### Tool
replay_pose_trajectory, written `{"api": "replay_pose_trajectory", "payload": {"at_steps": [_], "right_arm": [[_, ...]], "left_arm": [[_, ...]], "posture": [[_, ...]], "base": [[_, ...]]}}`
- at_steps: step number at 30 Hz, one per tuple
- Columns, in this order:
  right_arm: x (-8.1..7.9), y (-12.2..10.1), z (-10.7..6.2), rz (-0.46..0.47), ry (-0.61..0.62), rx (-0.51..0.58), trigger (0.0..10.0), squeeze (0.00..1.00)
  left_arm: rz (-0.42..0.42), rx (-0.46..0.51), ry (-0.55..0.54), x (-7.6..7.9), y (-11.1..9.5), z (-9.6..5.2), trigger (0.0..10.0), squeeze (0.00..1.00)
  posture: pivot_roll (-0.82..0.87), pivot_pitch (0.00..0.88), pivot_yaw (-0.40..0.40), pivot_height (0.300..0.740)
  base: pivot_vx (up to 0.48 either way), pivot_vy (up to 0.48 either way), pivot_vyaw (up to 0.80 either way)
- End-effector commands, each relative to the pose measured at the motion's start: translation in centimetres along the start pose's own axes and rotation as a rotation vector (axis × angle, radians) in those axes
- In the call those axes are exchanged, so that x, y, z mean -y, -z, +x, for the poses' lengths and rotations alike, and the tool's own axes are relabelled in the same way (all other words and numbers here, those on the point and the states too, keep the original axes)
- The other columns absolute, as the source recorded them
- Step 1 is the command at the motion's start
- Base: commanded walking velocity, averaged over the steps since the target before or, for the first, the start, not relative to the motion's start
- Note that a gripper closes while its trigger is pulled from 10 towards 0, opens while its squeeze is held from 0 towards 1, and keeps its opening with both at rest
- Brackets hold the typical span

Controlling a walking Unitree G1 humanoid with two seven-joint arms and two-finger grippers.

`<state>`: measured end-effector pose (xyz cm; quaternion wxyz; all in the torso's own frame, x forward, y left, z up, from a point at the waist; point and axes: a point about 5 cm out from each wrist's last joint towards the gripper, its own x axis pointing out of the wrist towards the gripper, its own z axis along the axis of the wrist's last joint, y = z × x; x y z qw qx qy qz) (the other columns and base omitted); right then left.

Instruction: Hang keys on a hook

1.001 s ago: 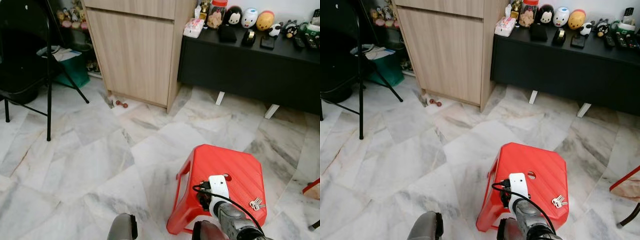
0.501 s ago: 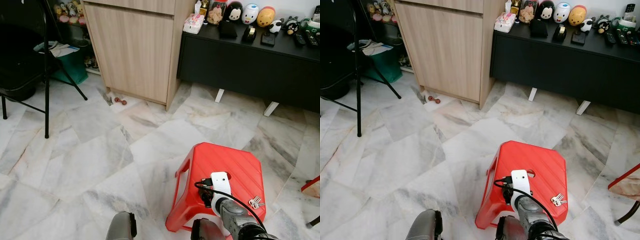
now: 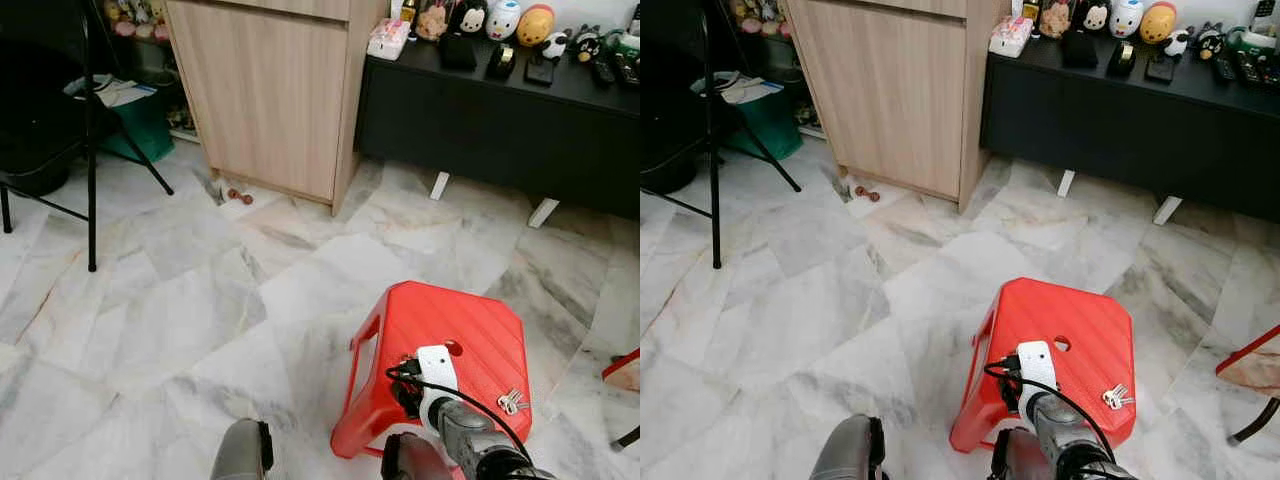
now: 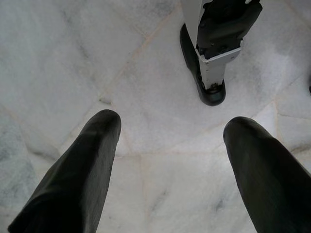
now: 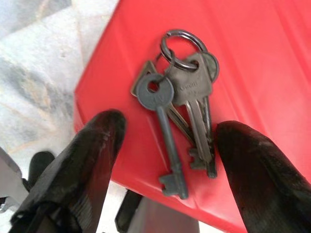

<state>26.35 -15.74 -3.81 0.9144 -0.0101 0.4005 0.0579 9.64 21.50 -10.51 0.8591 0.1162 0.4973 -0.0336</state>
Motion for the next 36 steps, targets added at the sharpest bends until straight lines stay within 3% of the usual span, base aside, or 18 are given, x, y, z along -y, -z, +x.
{"api": "replay_pose_trajectory", "payload": {"at_steps": [1, 5, 6, 36], "right_arm": [[0.6, 1.6, -0.2, 0.014, 0.028, -0.058, 10.0, 0.00], [0.4, 1.3, -0.2, 0.007, 0.001, -0.043, 10.0, 0.00], [0.3, 1.1, -0.2, 0.013, -0.009, -0.034, 0.0, 0.00], [-0.6, 0.3, 0.0, 0.025, -0.039, -0.011, 0.0, 0.00]], "left_arm": [[0.024, 0.005, 0.076, 2.0, 0.2, 0.0, 10.0, 0.00], [0.024, 0.018, 0.075, 1.9, -0.1, 0.0, 10.0, 0.00], [0.024, 0.024, 0.074, 1.9, -0.3, 0.0, 10.0, 0.00], [0.027, 0.080, 0.070, 1.7, -2.2, 0.4, 10.0, 0.00]], "posture": [[0.08, 0.176, -0.092, 0.625], [0.08, 0.173, -0.093, 0.625], [0.08, 0.170, -0.094, 0.625], [0.09, 0.096, -0.095, 0.625]], "base": [[0.000, 0.000, 0.00], [0.000, 0.000, 0.00], [0.000, 0.000, 0.00], [0.000, 0.000, 0.00]]}}
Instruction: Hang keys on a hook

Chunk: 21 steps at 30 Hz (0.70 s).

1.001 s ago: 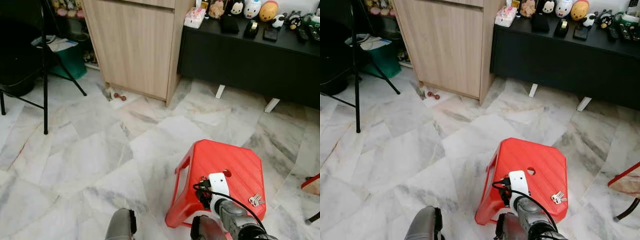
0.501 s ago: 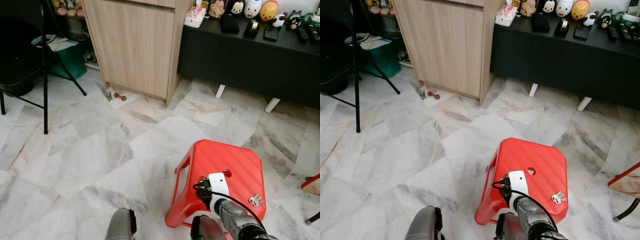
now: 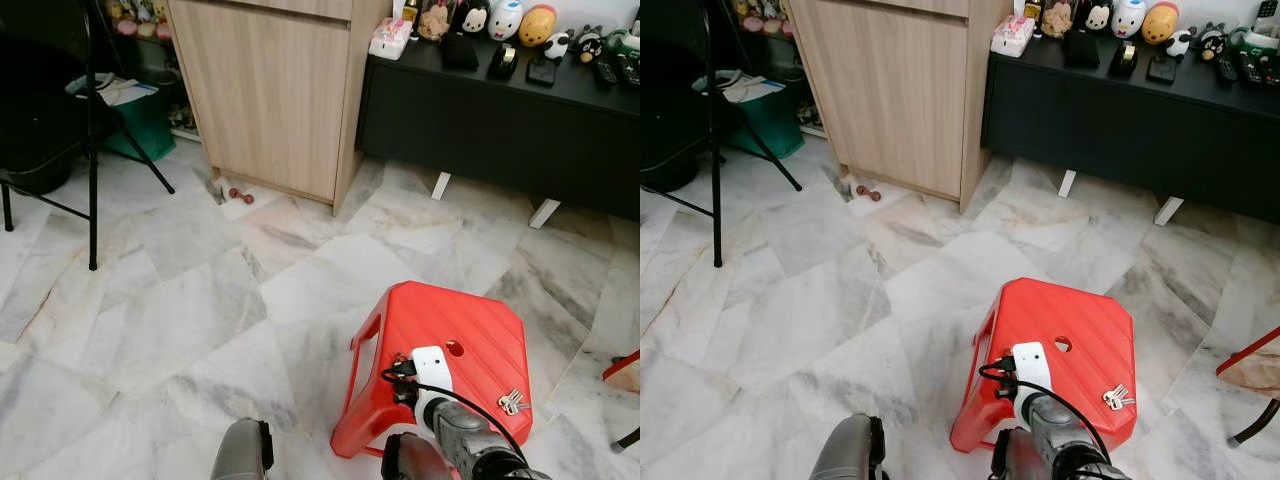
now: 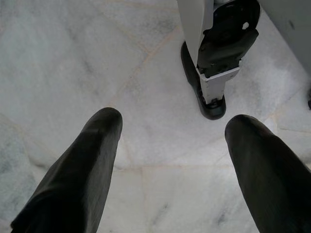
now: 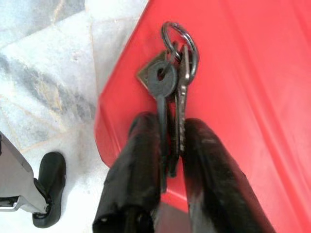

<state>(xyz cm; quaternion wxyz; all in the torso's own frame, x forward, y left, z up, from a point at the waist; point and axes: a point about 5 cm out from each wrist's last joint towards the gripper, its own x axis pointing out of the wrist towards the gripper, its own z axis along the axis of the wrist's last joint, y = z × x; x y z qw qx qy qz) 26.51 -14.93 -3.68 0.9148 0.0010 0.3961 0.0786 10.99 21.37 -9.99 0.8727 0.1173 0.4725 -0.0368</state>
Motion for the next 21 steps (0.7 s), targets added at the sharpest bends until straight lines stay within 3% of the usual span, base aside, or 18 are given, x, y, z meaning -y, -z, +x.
{"api": "replay_pose_trajectory", "payload": {"at_steps": [1, 12, 21], "right_arm": [[0.3, 0.5, -0.1, 0.023, 0.009, -0.018, 0.0, 0.00], [1.1, 0.1, -0.2, 0.049, 0.087, 0.034, 0.0, 0.00], [2.2, -0.7, -0.6, 0.126, 0.173, 0.160, 0.0, 0.00]], "left_arm": [[0.021, 0.024, 0.071, 1.8, -0.8, 0.3, 10.0, 0.00], [0.020, 0.029, 0.068, 1.8, -1.4, 0.5, 10.0, 0.00], [0.020, 0.026, 0.064, 1.9, -1.5, 0.6, 10.0, 0.00]], "posture": [[0.09, 0.098, -0.094, 0.625], [0.08, 0.089, -0.096, 0.625], [0.09, 0.058, -0.101, 0.625]], "base": [[0.000, 0.000, 0.00], [0.000, 0.000, 0.00], [0.000, 0.000, 0.00]]}}
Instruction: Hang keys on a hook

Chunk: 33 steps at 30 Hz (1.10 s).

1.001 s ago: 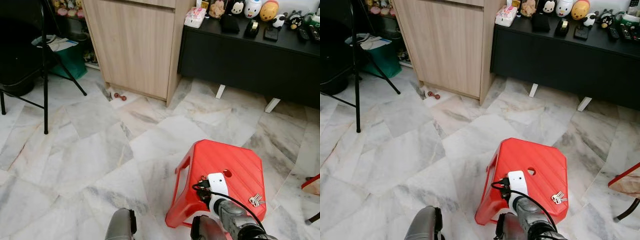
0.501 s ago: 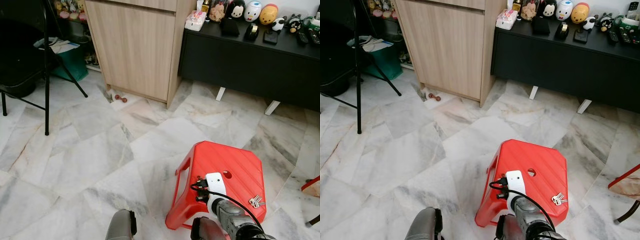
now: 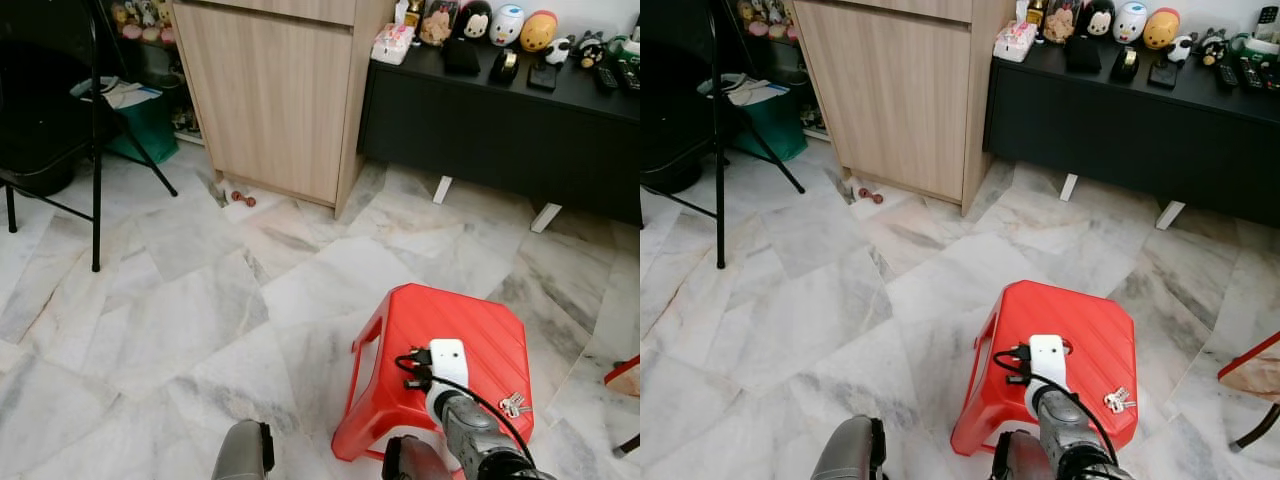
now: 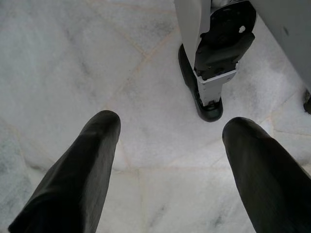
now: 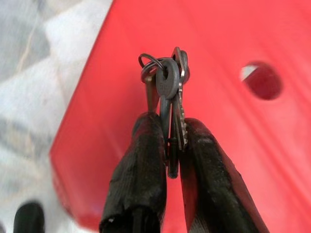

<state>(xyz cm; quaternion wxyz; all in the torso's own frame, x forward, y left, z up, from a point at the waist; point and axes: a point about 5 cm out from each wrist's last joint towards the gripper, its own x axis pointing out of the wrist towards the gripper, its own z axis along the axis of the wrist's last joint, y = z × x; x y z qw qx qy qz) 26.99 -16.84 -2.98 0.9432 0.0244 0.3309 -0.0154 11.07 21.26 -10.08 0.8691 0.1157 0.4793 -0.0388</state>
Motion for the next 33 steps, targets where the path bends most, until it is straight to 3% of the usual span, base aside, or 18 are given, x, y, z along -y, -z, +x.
{"api": "replay_pose_trajectory", "payload": {"at_steps": [1, 2, 11, 12, 13, 14, 23, 33], "right_arm": [[0.4, -0.1, -0.1, 0.030, 0.023, 0.030, 0.0, 0.00], [0.6, -0.3, -0.2, 0.057, 0.038, 0.077, 0.0, 0.00], [1.0, -0.7, -0.5, 0.093, 0.052, 0.154, 0.0, 0.00], [1.4, -1.2, -0.6, 0.110, 0.060, 0.200, 5.3, 0.00], [1.6, -1.3, -0.7, 0.113, 0.062, 0.214, 5.3, 0.00], [1.7, -1.5, -0.7, 0.117, 0.064, 0.225, 10.0, 0.00], [1.8, -3.7, -1.0, 0.138, 0.056, 0.360, 10.0, 0.00], [1.8, -3.2, -1.6, 0.142, 0.061, 0.399, 10.0, 0.00]], "left_arm": [[0.022, 0.039, 0.056, 1.8, -1.5, 0.5, 10.0, 0.00], [0.024, 0.036, 0.053, 1.7, -1.5, 0.5, 10.0, 0.00], [0.026, 0.032, 0.048, 1.4, -1.7, 0.7, 10.0, 0.00], [0.025, 0.032, 0.045, 1.3, -2.0, 0.8, 10.0, 0.00], [0.025, 0.032, 0.045, 1.3, -2.0, 0.8, 10.0, 0.00], [0.025, 0.032, 0.045, 1.2, -2.1, 0.8, 10.0, 0.00], [0.017, 0.038, 0.035, 1.1, -2.7, 1.0, 10.0, 0.00], [0.019, 0.032, 0.031, 0.9, -2.8, 1.1, 10.0, 0.00]], "posture": [[0.09, 0.053, -0.101, 0.625], [0.09, 0.042, -0.101, 0.625], [0.08, 0.035, -0.099, 0.625], [0.07, 0.030, -0.097, 0.625], [0.07, 0.030, -0.097, 0.625], [0.07, 0.028, -0.095, 0.625], [0.06, 0.021, -0.089, 0.625], [0.06, 0.013, -0.085, 0.630]], "base": [[0.000, 0.000, 0.00], [0.000, 0.000, 0.00], [0.000, 0.000, 0.00], [0.000, 0.000, 0.00], [0.000, 0.000, 0.00], [0.000, 0.000, 0.00], [0.000, 0.000, 0.00], [0.000, 0.000, 0.00]]}}
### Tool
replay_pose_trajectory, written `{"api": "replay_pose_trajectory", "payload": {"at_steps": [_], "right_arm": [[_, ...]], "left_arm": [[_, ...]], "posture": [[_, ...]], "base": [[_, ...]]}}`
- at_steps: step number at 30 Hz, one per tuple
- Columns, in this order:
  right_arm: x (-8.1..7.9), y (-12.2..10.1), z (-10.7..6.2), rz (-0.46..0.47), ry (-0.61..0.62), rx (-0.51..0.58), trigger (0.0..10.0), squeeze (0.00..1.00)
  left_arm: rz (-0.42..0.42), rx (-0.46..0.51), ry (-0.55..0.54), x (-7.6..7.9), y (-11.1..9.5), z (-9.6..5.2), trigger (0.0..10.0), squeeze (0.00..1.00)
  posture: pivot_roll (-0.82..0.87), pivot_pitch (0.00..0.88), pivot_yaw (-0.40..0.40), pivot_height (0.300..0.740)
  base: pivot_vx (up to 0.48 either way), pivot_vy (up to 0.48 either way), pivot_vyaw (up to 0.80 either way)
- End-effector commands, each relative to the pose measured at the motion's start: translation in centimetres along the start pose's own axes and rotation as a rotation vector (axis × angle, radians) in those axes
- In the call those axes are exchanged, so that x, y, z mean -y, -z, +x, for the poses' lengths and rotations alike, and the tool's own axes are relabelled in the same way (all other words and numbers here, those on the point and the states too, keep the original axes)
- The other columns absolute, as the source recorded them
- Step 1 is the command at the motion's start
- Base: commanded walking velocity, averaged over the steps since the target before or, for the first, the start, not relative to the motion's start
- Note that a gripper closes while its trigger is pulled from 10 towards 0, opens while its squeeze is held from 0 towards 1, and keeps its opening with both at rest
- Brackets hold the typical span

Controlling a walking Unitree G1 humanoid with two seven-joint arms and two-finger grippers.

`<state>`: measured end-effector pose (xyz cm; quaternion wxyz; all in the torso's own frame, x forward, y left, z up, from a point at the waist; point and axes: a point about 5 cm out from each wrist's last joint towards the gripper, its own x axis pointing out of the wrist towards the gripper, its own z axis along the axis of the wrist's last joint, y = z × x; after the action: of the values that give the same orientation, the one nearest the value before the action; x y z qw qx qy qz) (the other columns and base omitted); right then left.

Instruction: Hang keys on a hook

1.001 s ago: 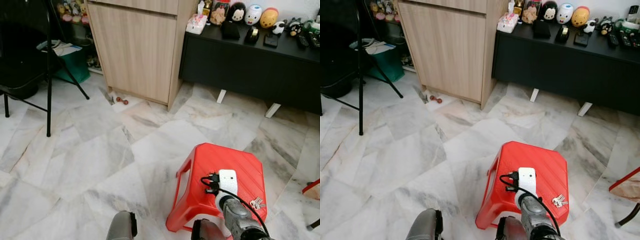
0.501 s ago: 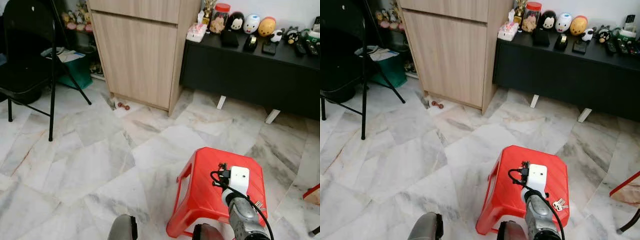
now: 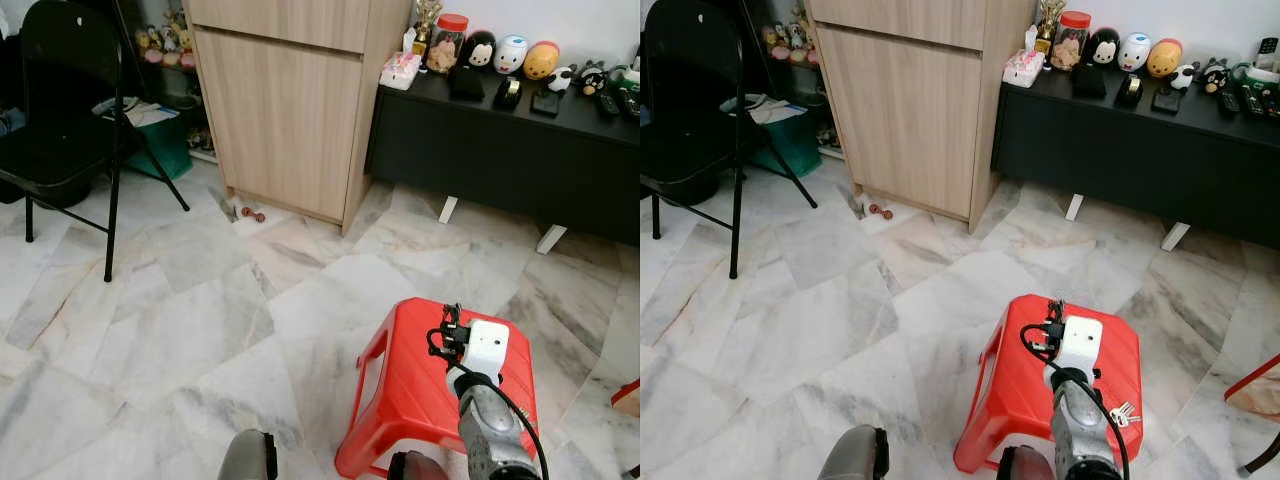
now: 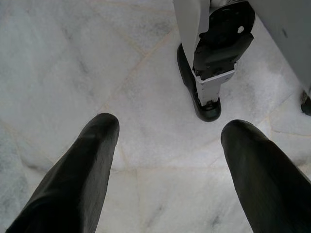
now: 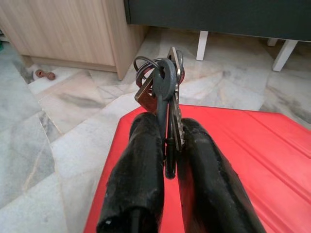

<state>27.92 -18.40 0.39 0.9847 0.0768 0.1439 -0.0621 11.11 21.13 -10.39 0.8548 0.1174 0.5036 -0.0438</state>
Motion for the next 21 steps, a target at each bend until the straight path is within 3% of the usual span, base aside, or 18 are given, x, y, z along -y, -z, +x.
{"api": "replay_pose_trajectory", "payload": {"at_steps": [1, 21], "right_arm": [[0.5, 0.0, -0.3, 0.007, 0.024, 0.013, 10.0, 0.00], [0.1, -0.4, 0.0, 0.021, -0.009, 0.017, 10.0, 0.00]], "left_arm": [[0.013, 0.085, 0.018, 0.7, -2.9, 0.6, 10.0, 0.00], [0.010, 0.060, 0.013, 0.6, -1.8, 0.4, 10.0, 0.00]], "posture": [[0.06, 0.011, -0.084, 0.635], [0.08, 0.000, -0.091, 0.740]], "base": [[0.000, 0.000, 0.00], [0.000, 0.000, 0.00]]}}
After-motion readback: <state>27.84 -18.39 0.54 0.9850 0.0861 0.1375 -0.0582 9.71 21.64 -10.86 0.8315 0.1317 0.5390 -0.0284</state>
